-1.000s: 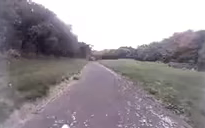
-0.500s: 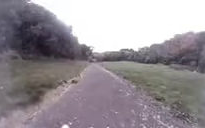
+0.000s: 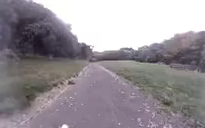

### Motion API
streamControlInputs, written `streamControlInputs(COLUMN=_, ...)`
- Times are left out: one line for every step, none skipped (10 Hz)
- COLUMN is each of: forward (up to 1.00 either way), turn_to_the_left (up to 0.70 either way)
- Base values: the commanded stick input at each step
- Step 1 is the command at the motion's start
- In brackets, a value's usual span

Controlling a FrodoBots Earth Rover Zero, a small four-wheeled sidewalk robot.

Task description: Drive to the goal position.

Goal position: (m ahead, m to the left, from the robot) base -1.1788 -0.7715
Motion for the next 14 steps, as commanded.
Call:
streamControlInputs(forward=0.85, turn_to_the_left=0.0)
streamControlInputs(forward=0.85, turn_to_the_left=-0.12)
streamControlInputs(forward=0.85, turn_to_the_left=-0.16)
streamControlInputs(forward=0.85, turn_to_the_left=-0.2)
streamControlInputs(forward=0.85, turn_to_the_left=-0.11)
streamControlInputs(forward=0.85, turn_to_the_left=-0.02)
streamControlInputs(forward=0.85, turn_to_the_left=0.0)
streamControlInputs(forward=0.85, turn_to_the_left=0.0)
streamControlInputs(forward=0.85, turn_to_the_left=0.0)
streamControlInputs(forward=0.85, turn_to_the_left=0.0)
streamControlInputs(forward=0.85, turn_to_the_left=0.0)
streamControlInputs(forward=0.85, turn_to_the_left=0.0)
streamControlInputs(forward=0.85, turn_to_the_left=0.0)
streamControlInputs(forward=0.85, turn_to_the_left=0.0)
